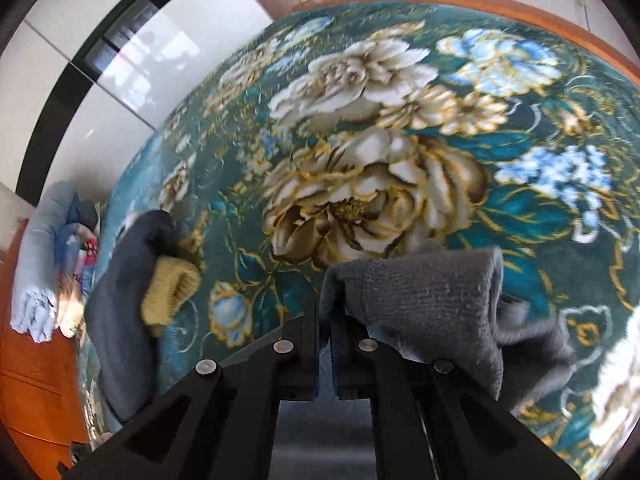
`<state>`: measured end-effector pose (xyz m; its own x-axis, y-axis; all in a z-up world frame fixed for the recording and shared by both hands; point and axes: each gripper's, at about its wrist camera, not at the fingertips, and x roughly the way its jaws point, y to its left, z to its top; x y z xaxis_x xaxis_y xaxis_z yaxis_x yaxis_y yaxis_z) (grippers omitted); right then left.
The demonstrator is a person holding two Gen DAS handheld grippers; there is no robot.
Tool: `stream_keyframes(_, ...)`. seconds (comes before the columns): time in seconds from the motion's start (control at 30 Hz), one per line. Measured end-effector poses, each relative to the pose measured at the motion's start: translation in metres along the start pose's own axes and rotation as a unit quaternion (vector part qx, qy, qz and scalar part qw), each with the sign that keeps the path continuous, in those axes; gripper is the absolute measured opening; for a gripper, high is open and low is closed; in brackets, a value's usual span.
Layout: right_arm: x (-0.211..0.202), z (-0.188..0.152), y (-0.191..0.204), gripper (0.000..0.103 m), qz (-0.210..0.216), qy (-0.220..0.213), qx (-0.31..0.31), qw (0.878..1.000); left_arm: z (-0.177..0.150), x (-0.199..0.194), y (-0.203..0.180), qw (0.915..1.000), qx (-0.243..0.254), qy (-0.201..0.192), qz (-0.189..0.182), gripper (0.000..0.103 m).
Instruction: Fold clothes
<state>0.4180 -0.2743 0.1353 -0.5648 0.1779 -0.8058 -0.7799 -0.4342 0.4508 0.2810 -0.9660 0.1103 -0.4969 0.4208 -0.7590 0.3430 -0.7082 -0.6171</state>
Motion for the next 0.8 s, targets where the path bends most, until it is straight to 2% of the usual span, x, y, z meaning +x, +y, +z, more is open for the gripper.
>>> stream_keyframes(0.03, 0.004, -0.001, 0.000, 0.006, 0.003, 0.004, 0.000, 1.000, -0.001, 0.002, -0.001, 1.0000, 0.005, 0.001, -0.002, 0.014)
stream_keyframes(0.07, 0.008, -0.002, -0.001, 0.013, 0.008, 0.008, -0.001, 1.000, -0.003, 0.001, -0.003, 0.9999, 0.014, 0.001, -0.009, 0.019)
stream_keyframes(0.1, 0.009, -0.004, -0.002, 0.021, 0.022, 0.009, -0.003, 1.000, -0.006, -0.003, -0.006, 0.9995, 0.025, 0.000, -0.018, 0.031)
stream_keyframes(0.13, 0.007, -0.005, -0.003, 0.042, 0.036, 0.008, -0.006, 0.999, -0.008, -0.008, -0.009, 0.9989, 0.037, -0.003, -0.029, 0.041)
stream_keyframes(0.17, 0.004, -0.007, -0.003, 0.057, 0.050, 0.007, -0.010, 0.999, -0.010, -0.016, -0.011, 0.9979, 0.050, -0.008, -0.041, 0.053)
stream_keyframes(0.2, -0.003, -0.008, -0.004, 0.060, 0.068, 0.001, -0.018, 0.998, -0.014, -0.024, -0.014, 0.9965, 0.066, -0.013, -0.051, 0.059)
stream_keyframes(0.3, -0.032, -0.013, -0.012, 0.060, 0.097, -0.027, -0.040, 0.994, -0.025, -0.047, -0.018, 0.9908, 0.113, -0.029, -0.068, 0.065)
stream_keyframes(0.4, -0.064, -0.019, -0.031, 0.062, 0.115, -0.060, -0.037, 0.991, -0.045, -0.074, -0.004, 0.9858, 0.155, -0.051, -0.038, 0.069)
stream_keyframes(0.47, -0.076, -0.026, -0.051, 0.064, 0.115, -0.071, -0.022, 0.991, -0.057, -0.082, 0.011, 0.9851, 0.162, -0.059, -0.007, 0.070)
stream_keyframes(0.6, -0.078, -0.045, -0.093, 0.064, 0.102, -0.060, 0.020, 0.993, -0.071, -0.076, 0.043, 0.9867, 0.154, -0.040, 0.032, 0.071)
stream_keyframes(0.67, -0.070, -0.053, -0.110, 0.064, 0.101, -0.047, 0.046, 0.993, -0.072, -0.060, 0.056, 0.9908, 0.128, -0.010, 0.042, 0.071)
stream_keyframes(0.73, -0.060, -0.058, -0.120, 0.064, 0.106, -0.034, 0.069, 0.991, -0.072, -0.047, 0.061, 0.9939, 0.108, 0.012, 0.019, 0.071)
stream_keyframes(0.8, -0.053, -0.061, -0.121, 0.064, 0.116, -0.025, 0.081, 0.990, -0.070, -0.036, 0.060, 0.9954, 0.094, 0.019, 0.006, 0.071)
